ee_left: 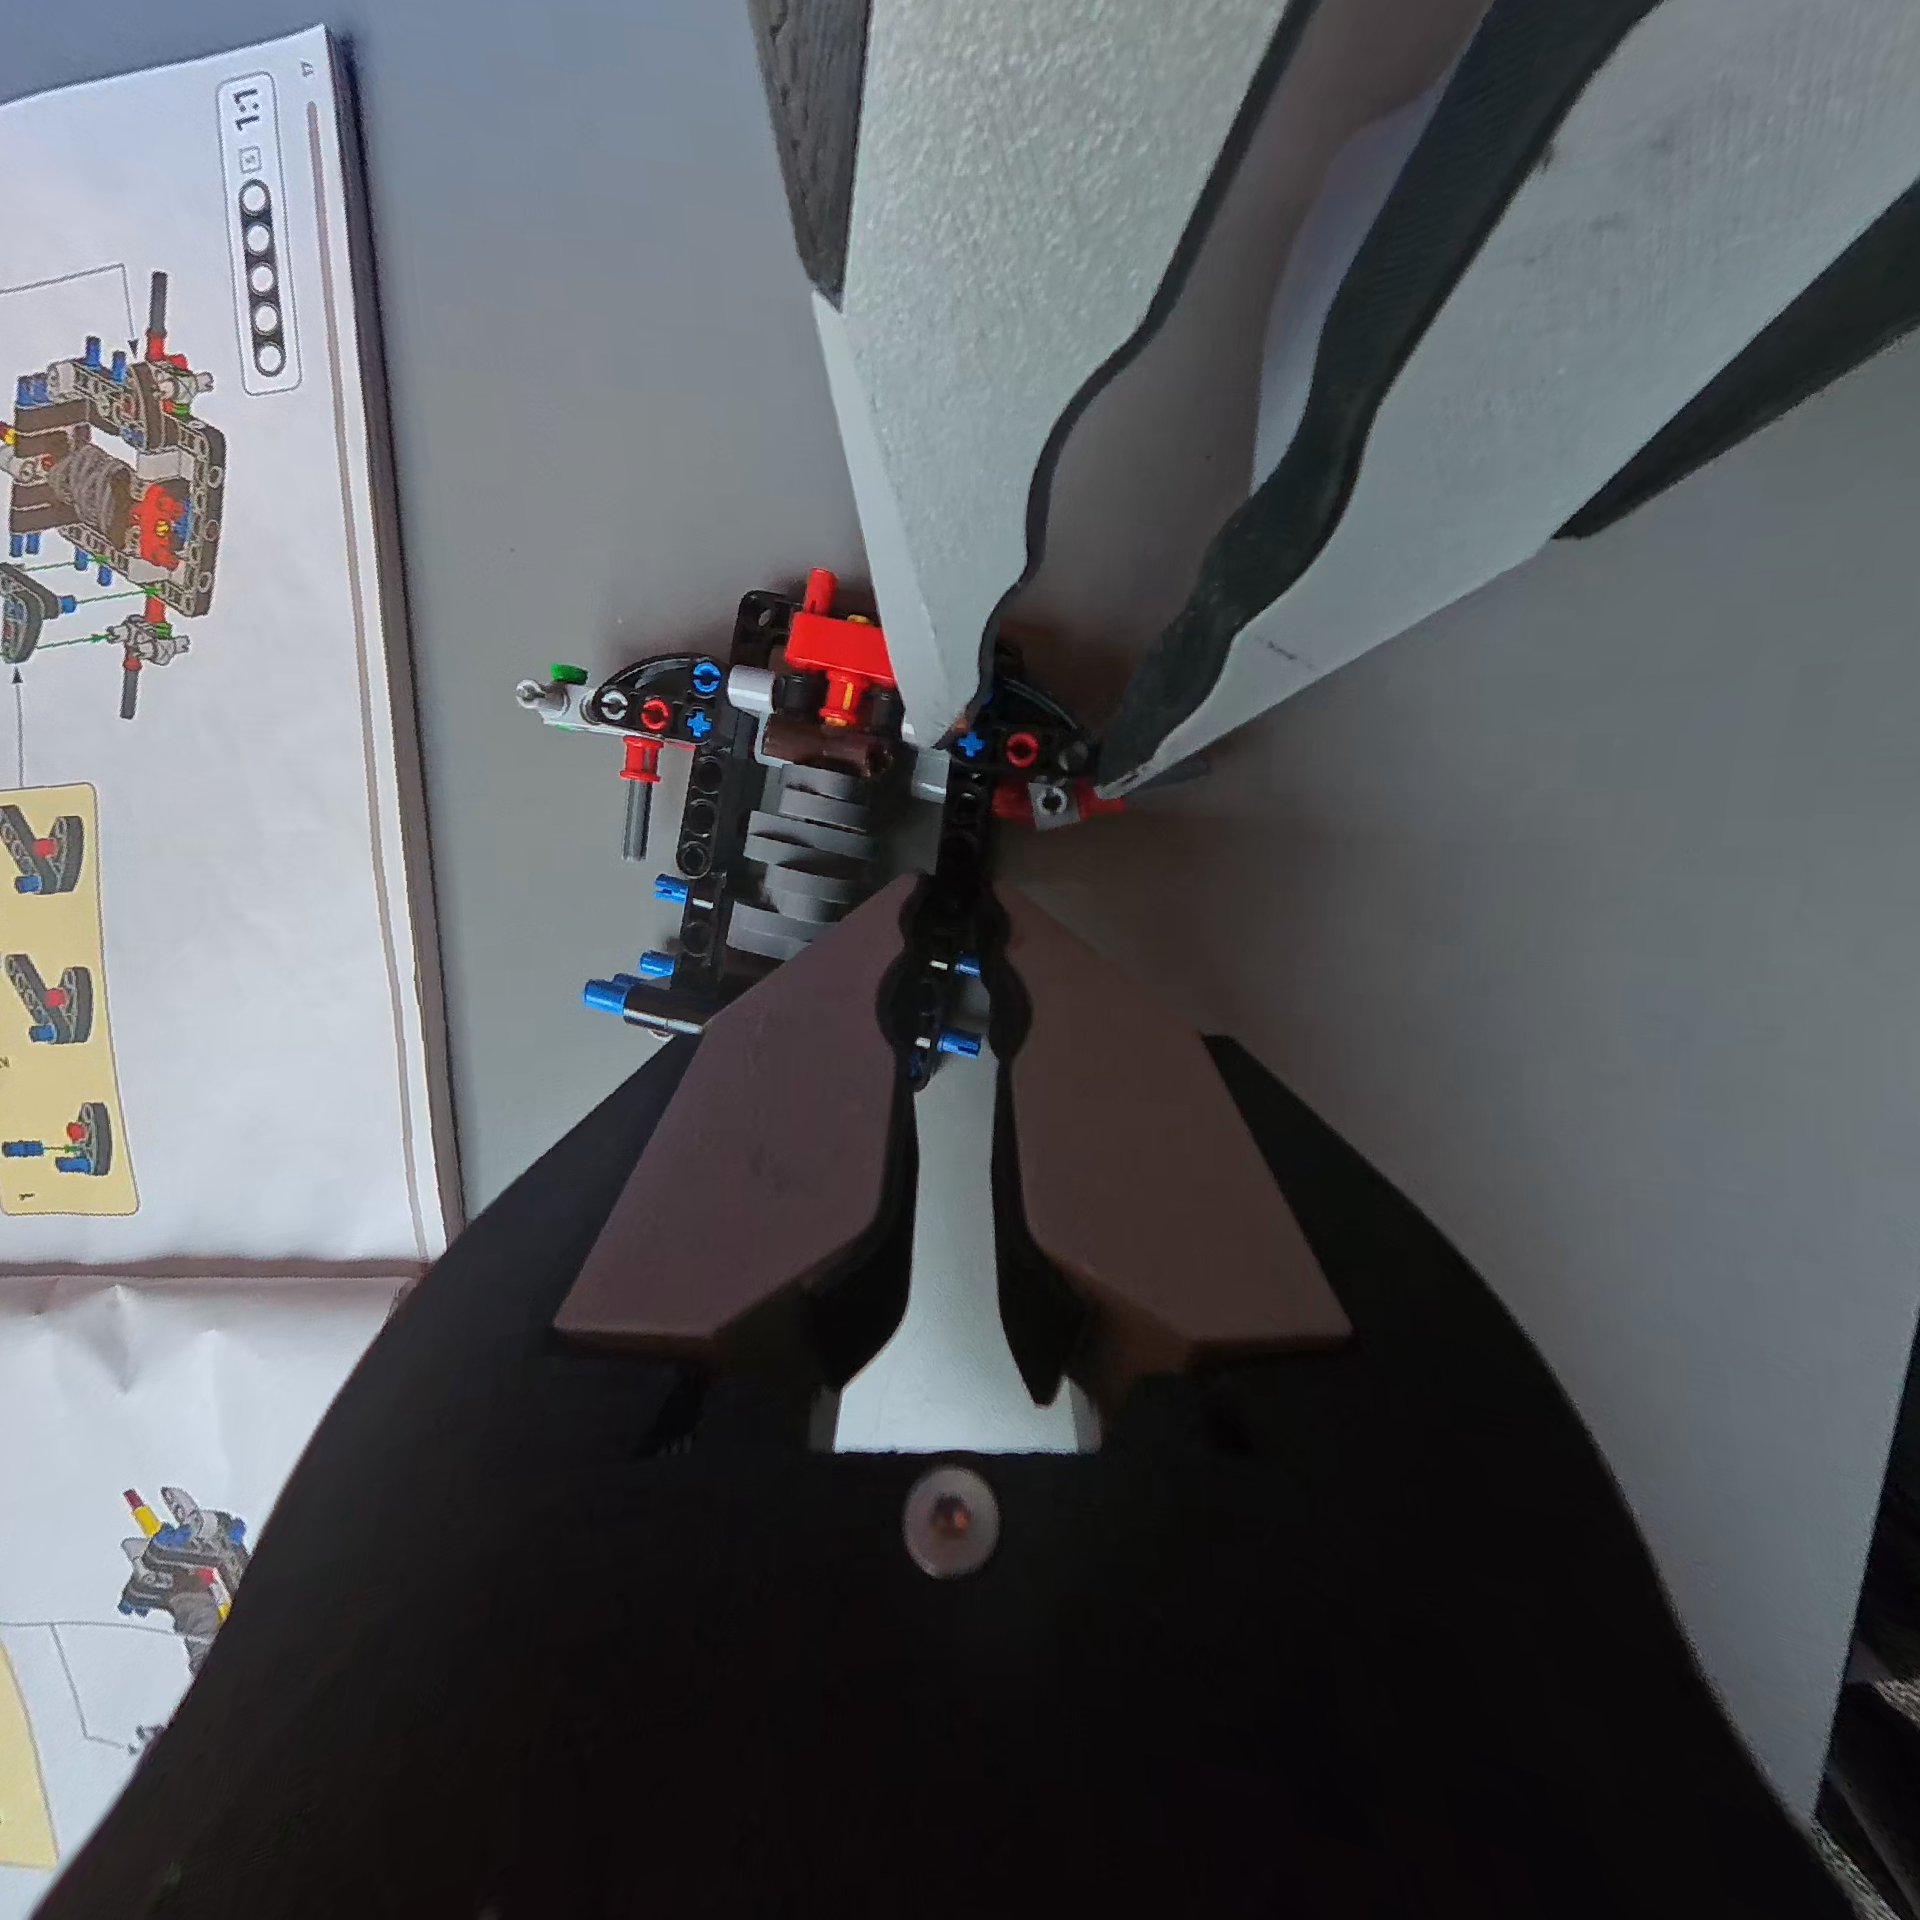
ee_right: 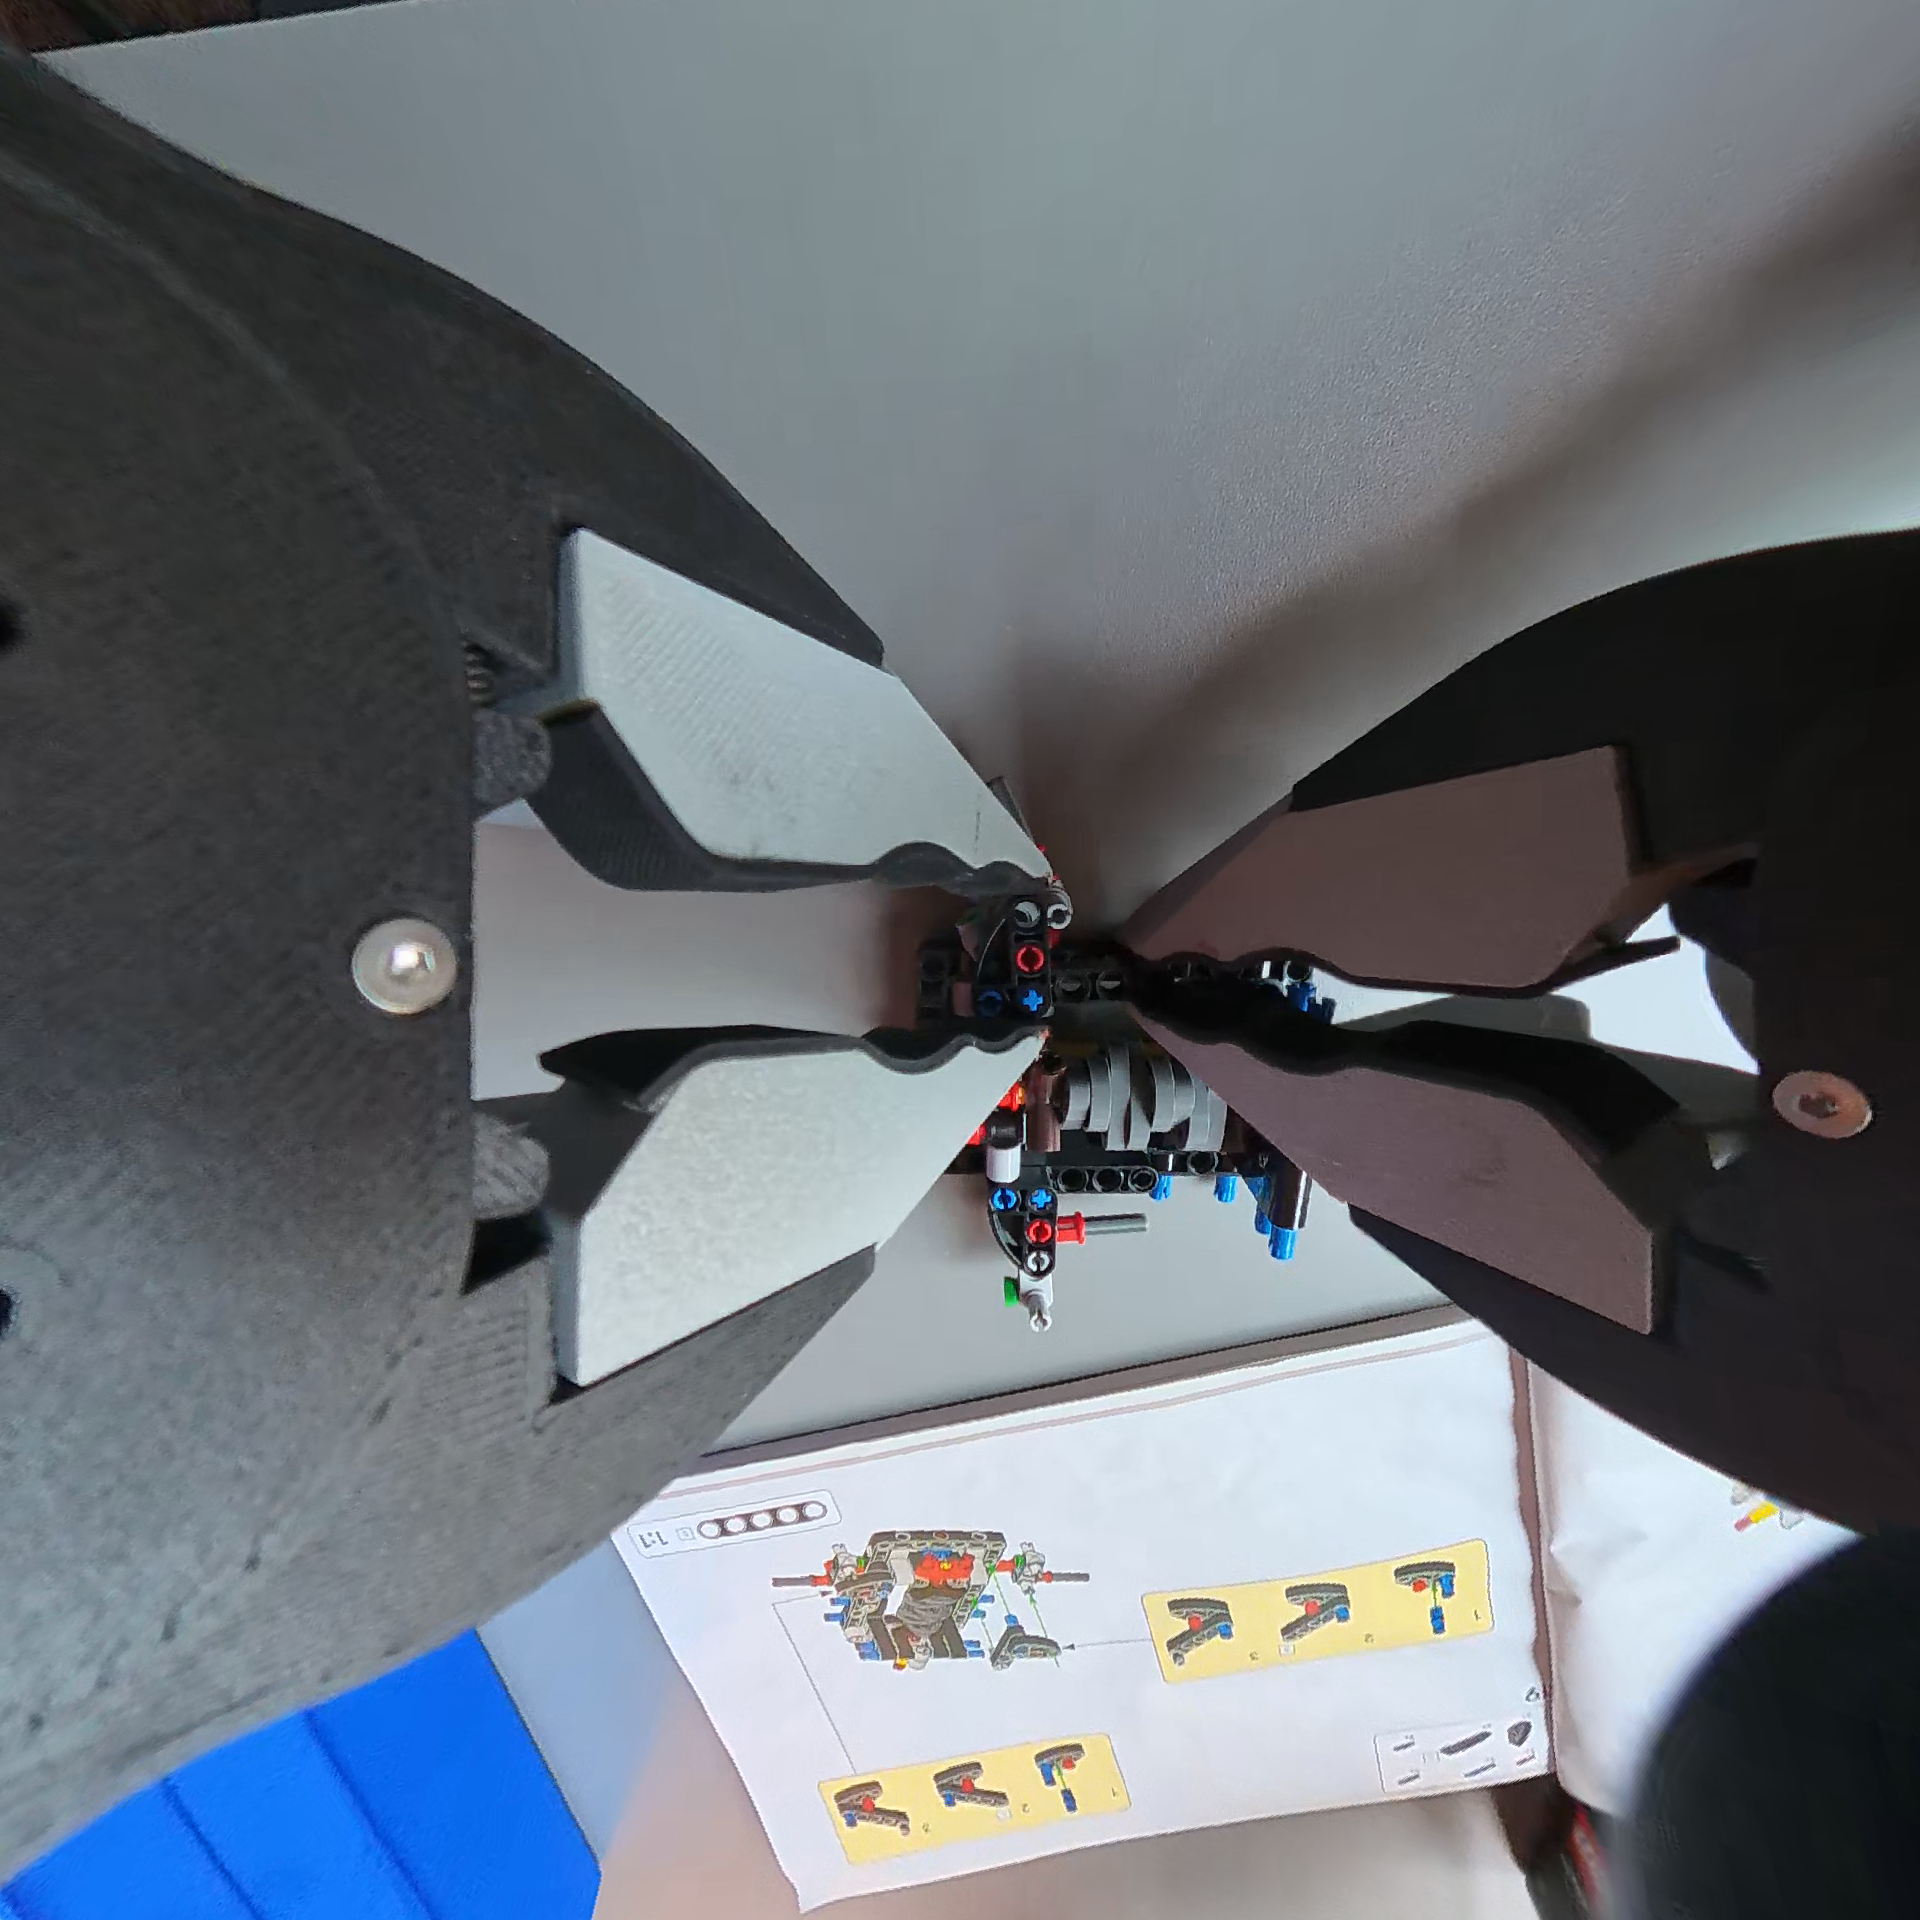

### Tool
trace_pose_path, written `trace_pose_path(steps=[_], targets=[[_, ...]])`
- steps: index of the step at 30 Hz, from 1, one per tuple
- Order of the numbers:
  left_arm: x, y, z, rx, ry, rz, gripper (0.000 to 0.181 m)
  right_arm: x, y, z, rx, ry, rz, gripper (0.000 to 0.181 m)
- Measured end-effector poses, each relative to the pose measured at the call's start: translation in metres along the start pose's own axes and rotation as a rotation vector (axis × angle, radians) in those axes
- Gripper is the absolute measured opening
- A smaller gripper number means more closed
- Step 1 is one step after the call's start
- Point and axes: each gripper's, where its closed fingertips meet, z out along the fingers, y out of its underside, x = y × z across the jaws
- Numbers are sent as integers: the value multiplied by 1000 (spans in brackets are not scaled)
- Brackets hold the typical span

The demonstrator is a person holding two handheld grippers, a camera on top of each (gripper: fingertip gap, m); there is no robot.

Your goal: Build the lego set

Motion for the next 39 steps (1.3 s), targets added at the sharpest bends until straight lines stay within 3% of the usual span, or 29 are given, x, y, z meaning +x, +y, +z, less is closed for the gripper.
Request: trace_pose_path(steps=[1, 5, 10, 13, 17, 22, 31, 39], targets=[[1, -1, 0, 6, 4, 5, 4, 0, 1, 0, 2, -9, 5, 20], [3, 2, -5, 5, 22, 19, 16, 3, 2, -2, 12, -6, 21, 20], [-10, 5, -36, 53, -37, 109, 33, 7, 2, -5, 60, -26, 76, 20], [-25, 10, -46, 107, -45, 129, 56, 10, 3, -8, 84, -27, 88, 20], [-18, 1, -34, 193, 131, 63, 88, 8, -2, -11, 87, -8, 42, 20], [-30, 10, -10, 115, 53, 122, 99, 8, -3, -11, 100, 0, 19, 20], [-31, 18, 0, 113, 98, 120, 73, 10, -2, -10, 124, -14, 28, 20], [-21, 21, 0, 127, 187, 79, 68, 11, -1, -12, 152, -36, 30, 20]])
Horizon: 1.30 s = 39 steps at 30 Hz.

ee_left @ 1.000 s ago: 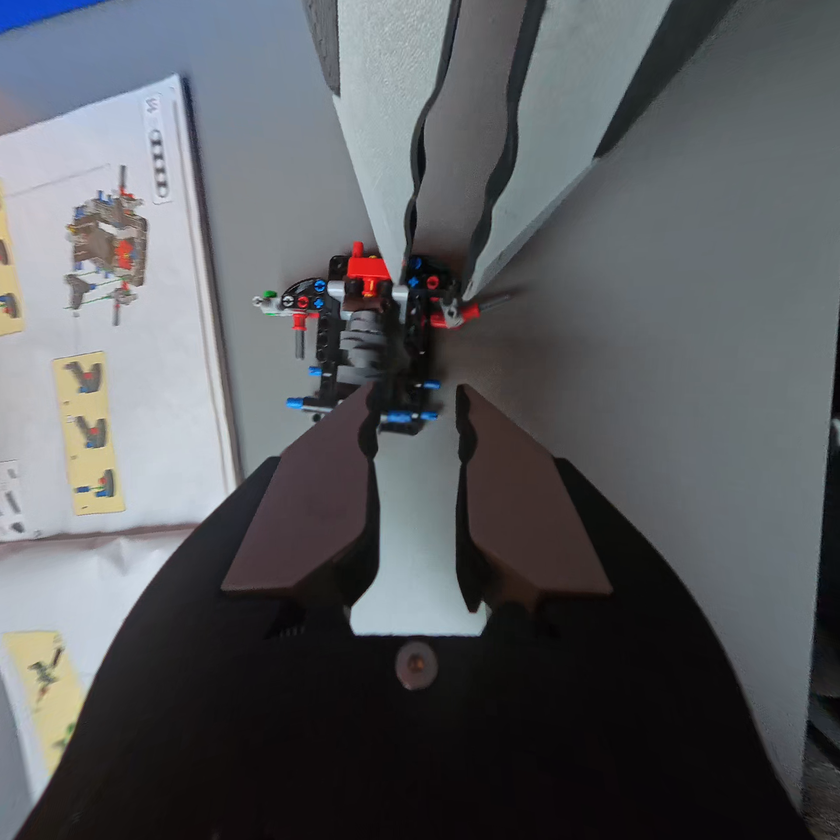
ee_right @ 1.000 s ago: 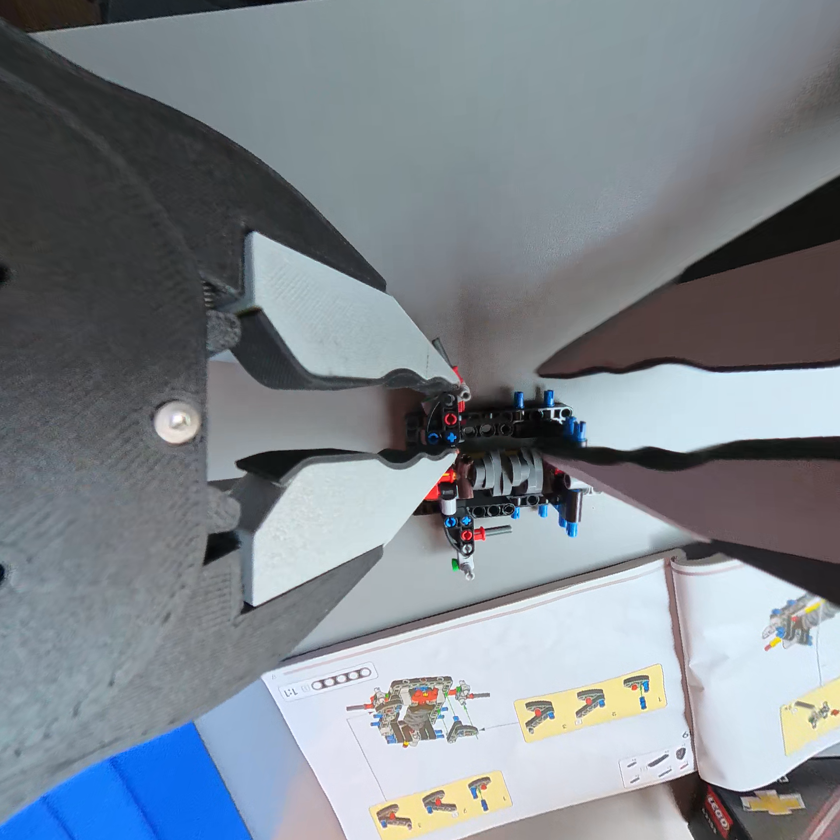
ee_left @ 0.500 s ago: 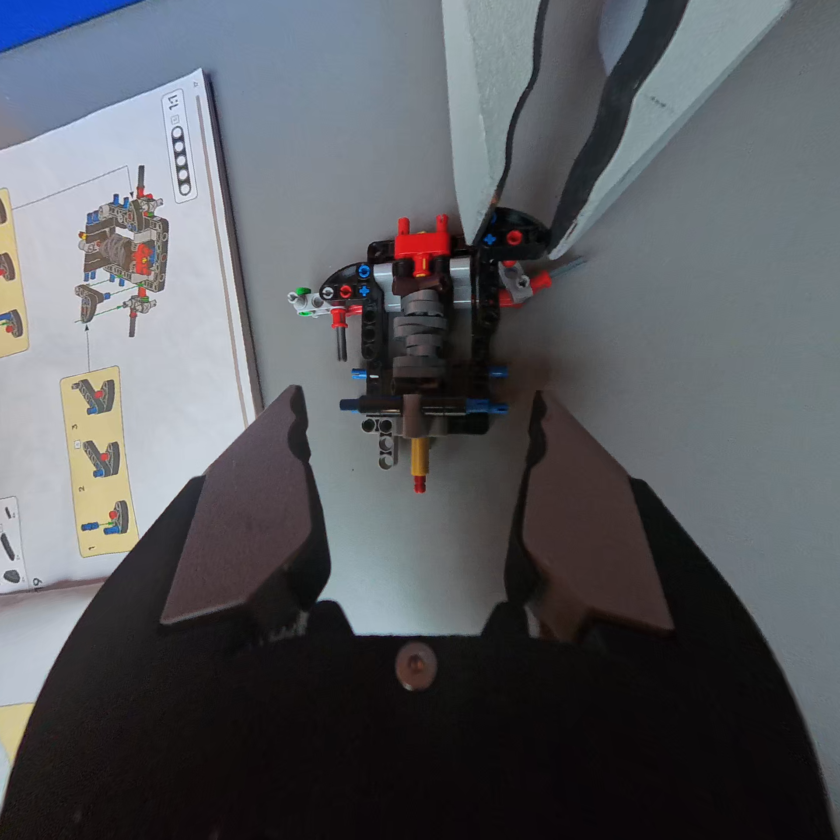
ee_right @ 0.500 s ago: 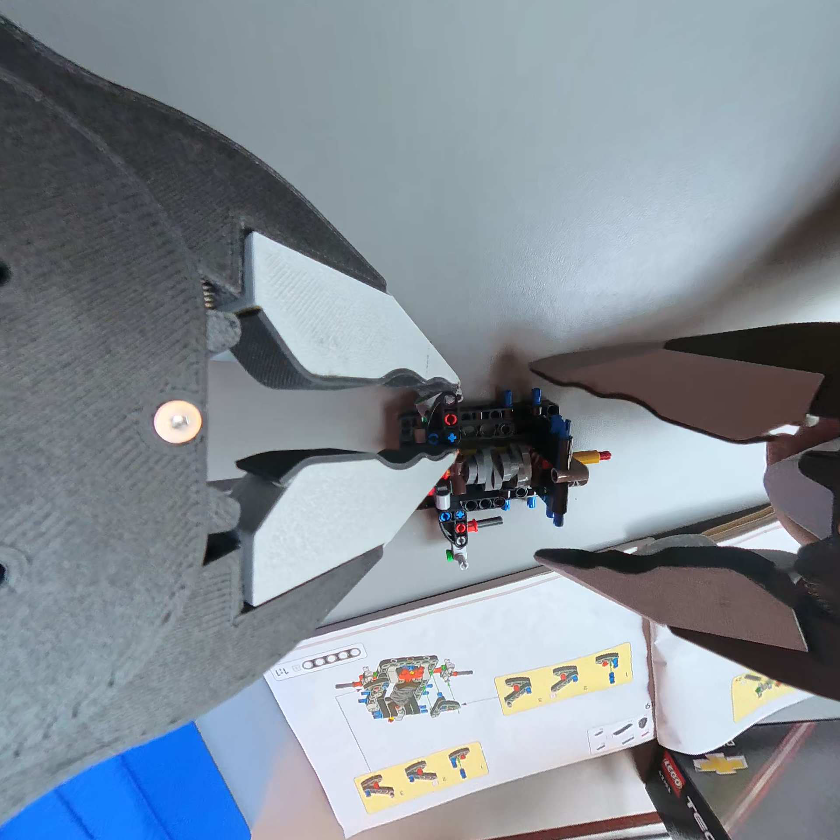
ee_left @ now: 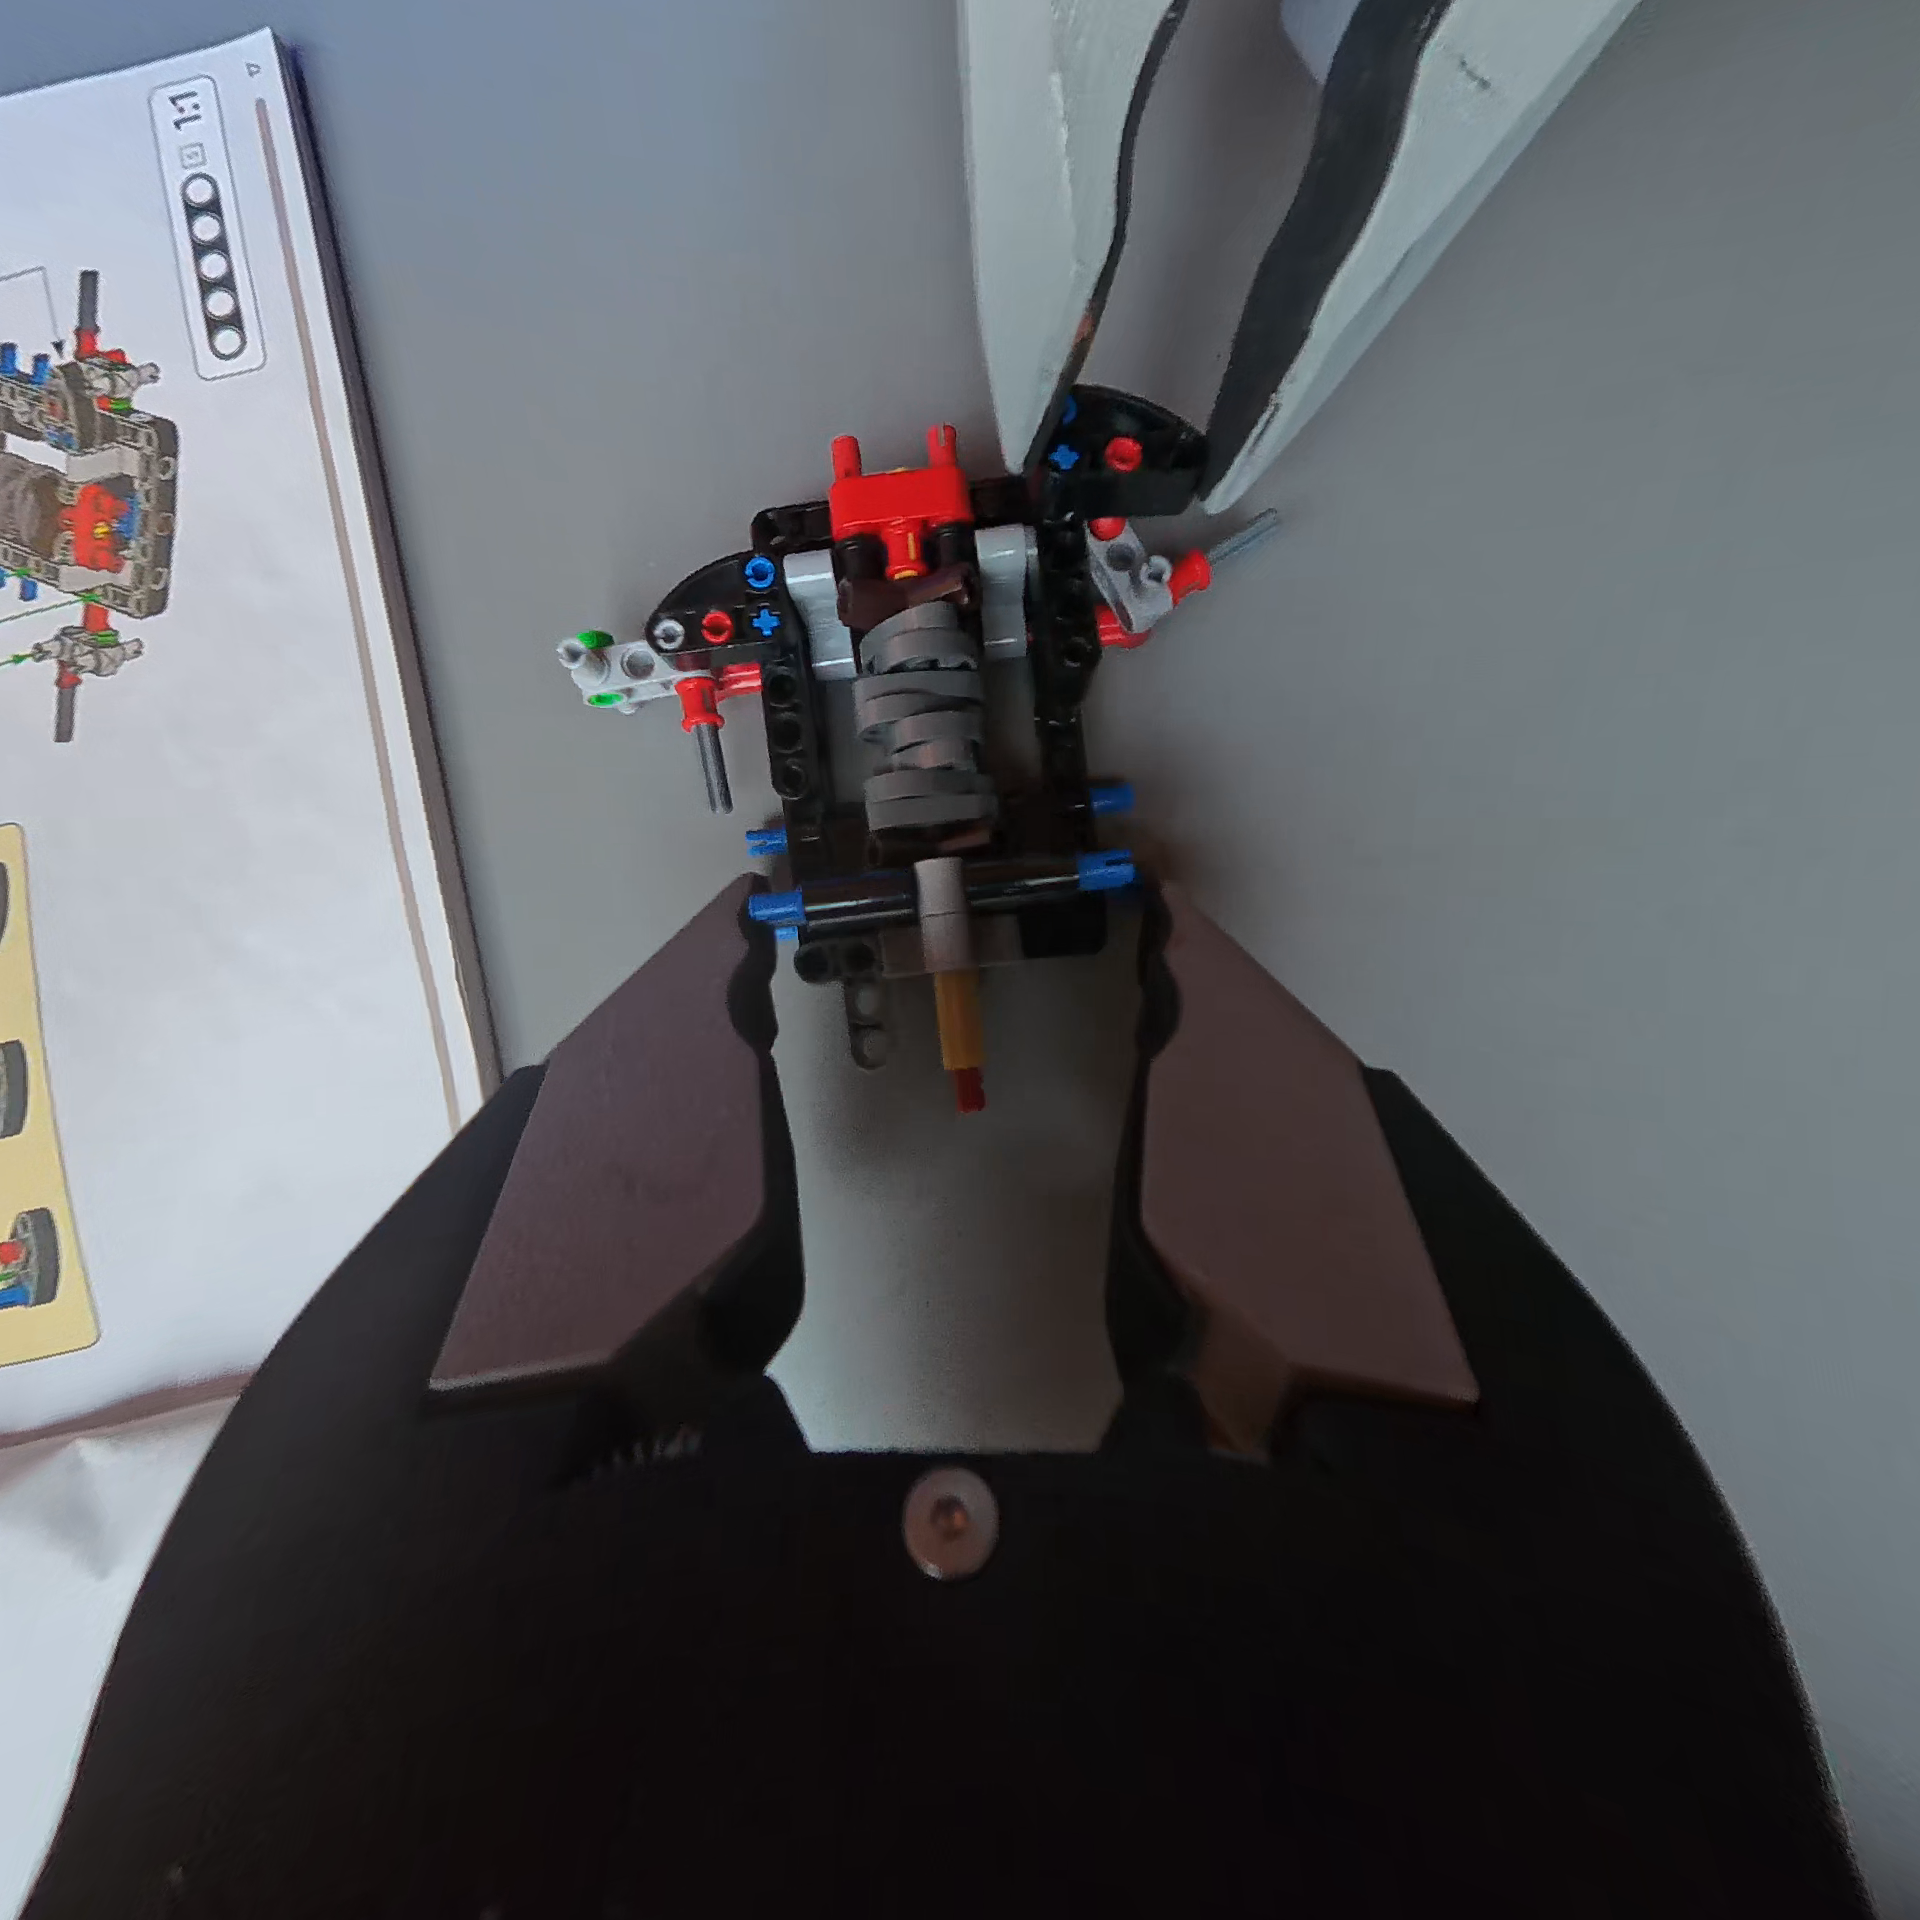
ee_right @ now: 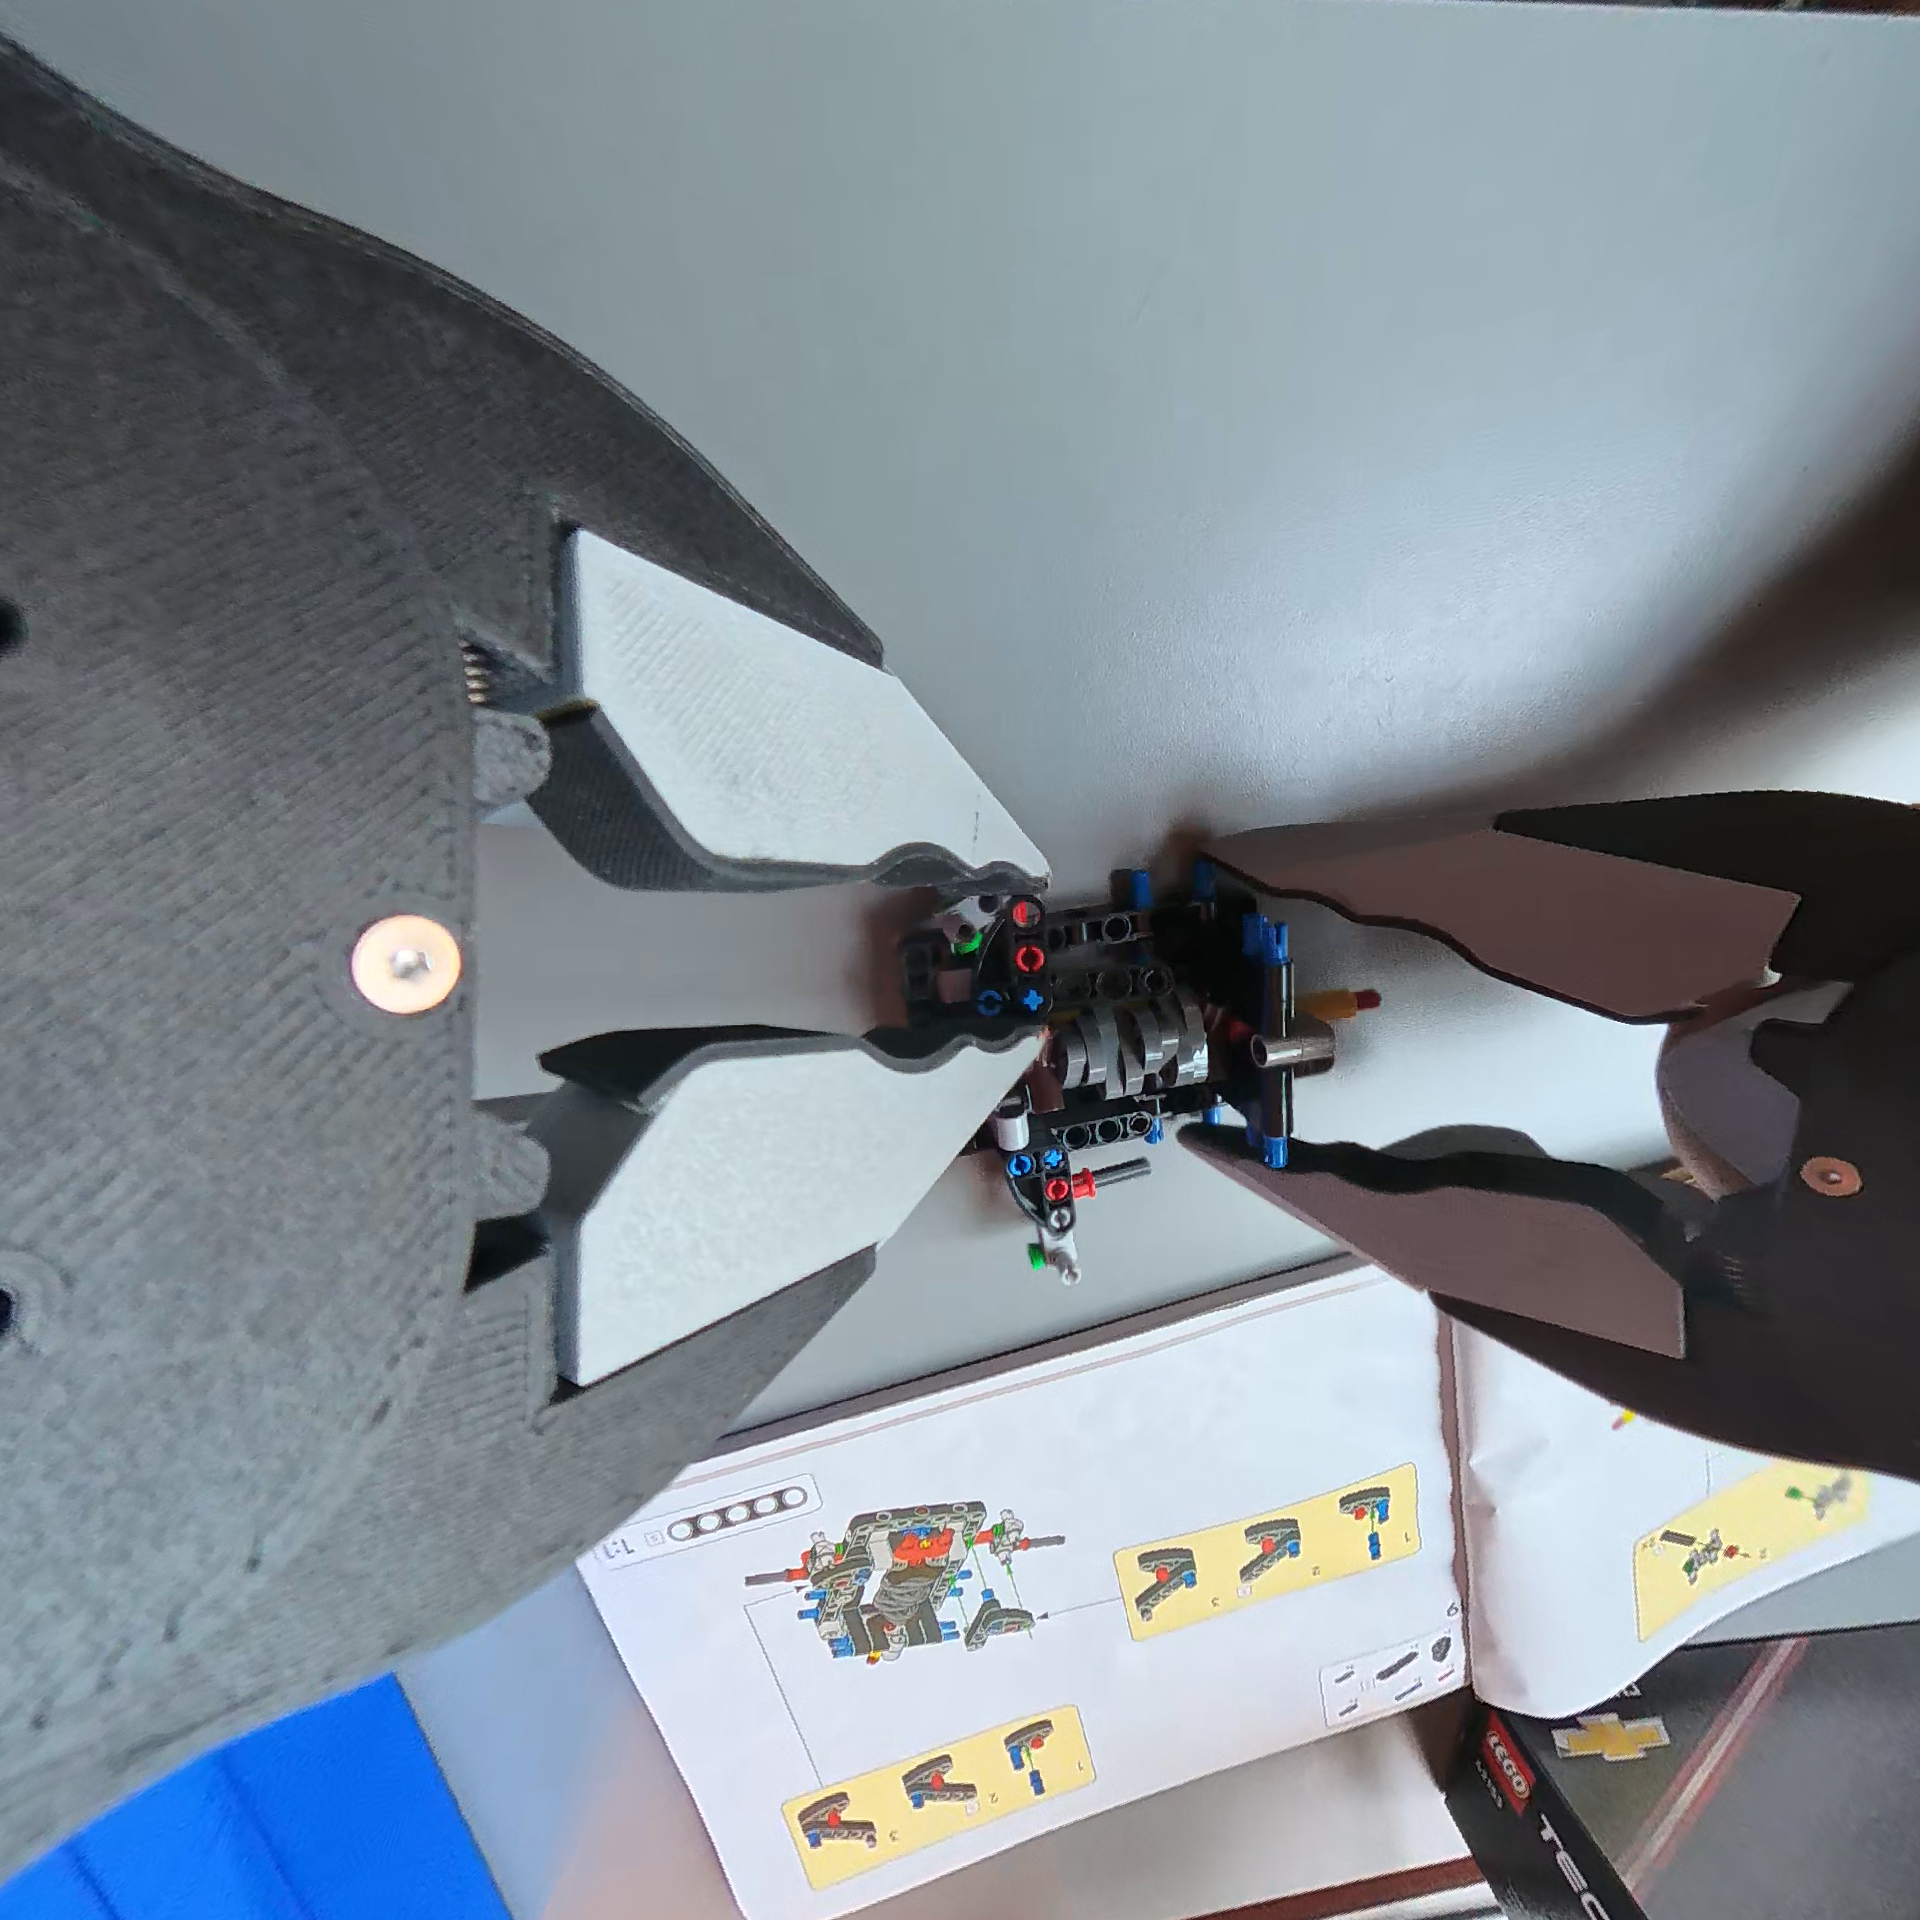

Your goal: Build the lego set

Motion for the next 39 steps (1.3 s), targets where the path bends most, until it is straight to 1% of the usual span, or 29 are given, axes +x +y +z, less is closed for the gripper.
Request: trace_pose_path(steps=[4, 9, 13, 15, 20, 25, 31, 33, 36, 39], targets=[[2, -1, 2, 27, 38, -9, 67, -2, -6, -2, 58, -26, -1, 20], [2, -2, 2, 39, 49, -1, 66, -3, -4, 0, 88, -69, 12, 20], [3, -2, 3, 46, 55, 4, 66, -7, 3, 7, 67, -93, 58, 20], [3, -2, 3, 47, 57, 8, 66, -7, 6, 9, 58, -81, 59, 20], [4, -3, 3, 60, 62, 14, 66, -6, 7, 6, 38, -93, 58, 19], [4, -3, 3, 63, 62, 13, 66, -6, 9, 6, 29, -120, 102, 20], [5, -5, 4, 66, 56, 9, 66, -7, 13, 4, -89, -62, 20, 20], [5, -5, 4, 70, 57, 8, 66, -7, 14, 5, -112, -62, 3, 20], [6, -6, 5, 75, 57, 9, 66, -9, 12, 7, -118, -70, -16, 20], [6, -6, 5, 77, 58, 9, 66, -10, 11, 8, -89, -78, -22, 20]])
